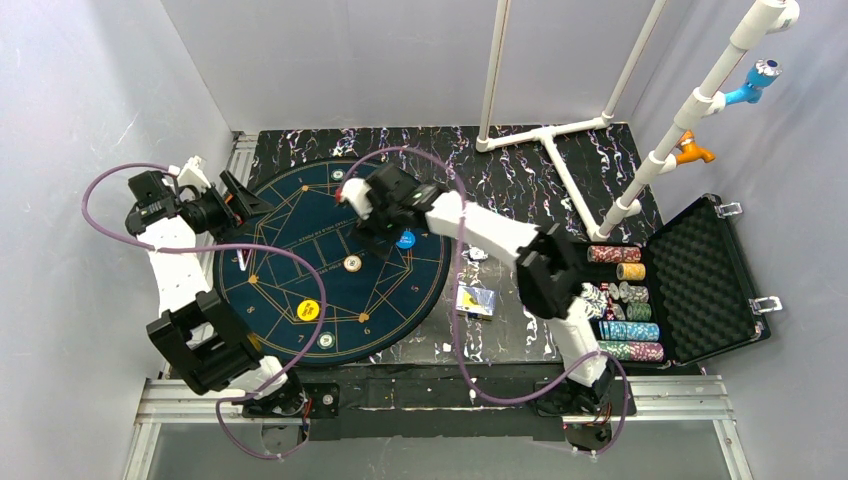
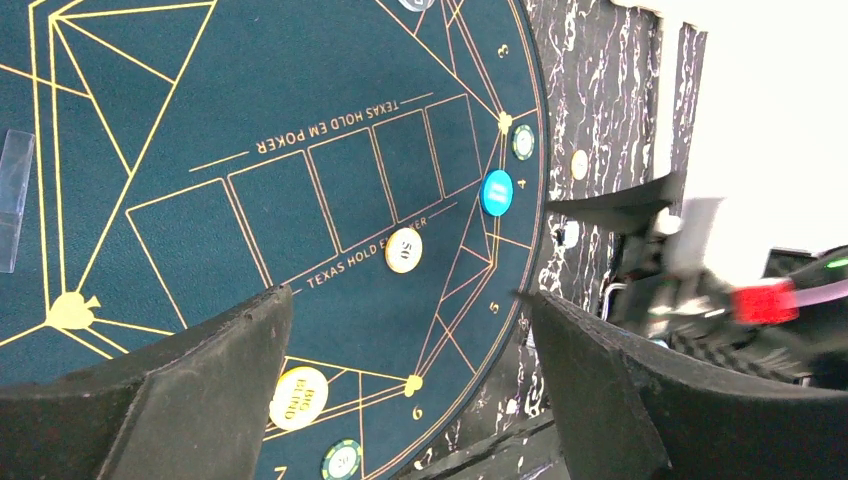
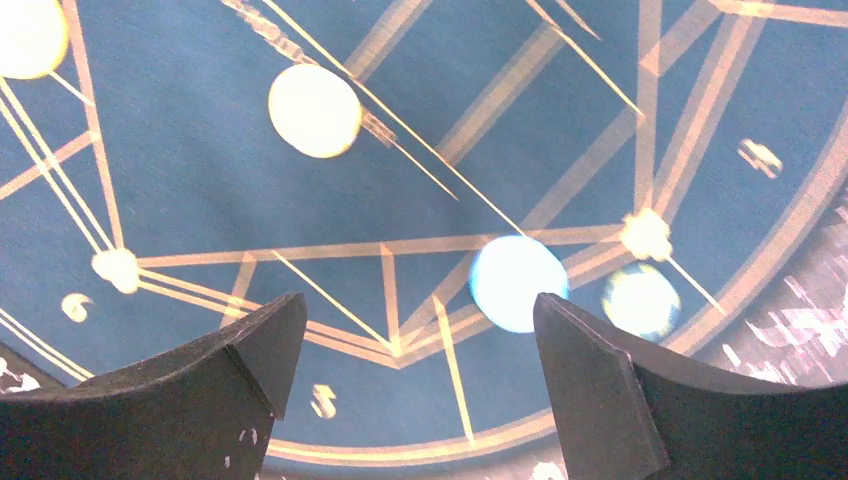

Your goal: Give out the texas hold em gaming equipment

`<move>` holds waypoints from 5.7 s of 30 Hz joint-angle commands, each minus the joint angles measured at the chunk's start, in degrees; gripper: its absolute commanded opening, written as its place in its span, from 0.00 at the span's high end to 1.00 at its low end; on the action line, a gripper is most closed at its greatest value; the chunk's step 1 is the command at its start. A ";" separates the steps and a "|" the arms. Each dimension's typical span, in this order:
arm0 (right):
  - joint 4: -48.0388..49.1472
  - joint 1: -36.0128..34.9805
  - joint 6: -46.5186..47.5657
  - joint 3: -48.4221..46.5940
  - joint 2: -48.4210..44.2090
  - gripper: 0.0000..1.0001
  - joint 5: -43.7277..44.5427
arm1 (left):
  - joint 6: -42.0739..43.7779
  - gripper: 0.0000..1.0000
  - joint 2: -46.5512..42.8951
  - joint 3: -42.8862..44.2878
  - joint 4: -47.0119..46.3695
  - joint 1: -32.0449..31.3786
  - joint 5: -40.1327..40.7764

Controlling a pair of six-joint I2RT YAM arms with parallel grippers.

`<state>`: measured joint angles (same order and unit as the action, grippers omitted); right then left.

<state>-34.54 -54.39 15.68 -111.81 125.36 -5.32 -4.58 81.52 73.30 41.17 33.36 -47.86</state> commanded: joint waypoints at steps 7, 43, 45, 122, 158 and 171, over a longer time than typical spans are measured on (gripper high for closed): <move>-3.25 21.55 1.56 15.49 -13.58 0.17 1.30 | 2.42 0.13 -4.64 -1.52 0.67 -3.50 0.26; -5.53 30.13 2.89 8.01 4.07 0.44 1.45 | 2.81 0.15 -5.71 -1.34 0.67 -3.97 3.08; -6.48 30.13 3.35 8.41 3.49 0.49 1.45 | 2.82 0.15 -5.70 -1.28 0.67 -3.99 3.04; 0.76 31.23 4.97 32.26 -27.80 0.02 -14.49 | 48.11 0.15 3.34 -2.57 5.67 -40.87 21.92; 4.04 42.15 6.29 39.39 -29.30 0.02 -21.09 | 83.85 0.44 21.55 -12.19 -5.22 -52.99 22.78; 4.13 42.35 6.29 39.39 -28.87 0.02 -20.87 | 80.61 0.73 21.67 -8.64 -4.32 -52.97 22.80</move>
<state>-31.09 -12.38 21.23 -72.18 97.21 -24.86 77.47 101.27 63.42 36.71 -19.62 -27.55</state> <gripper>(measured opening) 0.981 0.409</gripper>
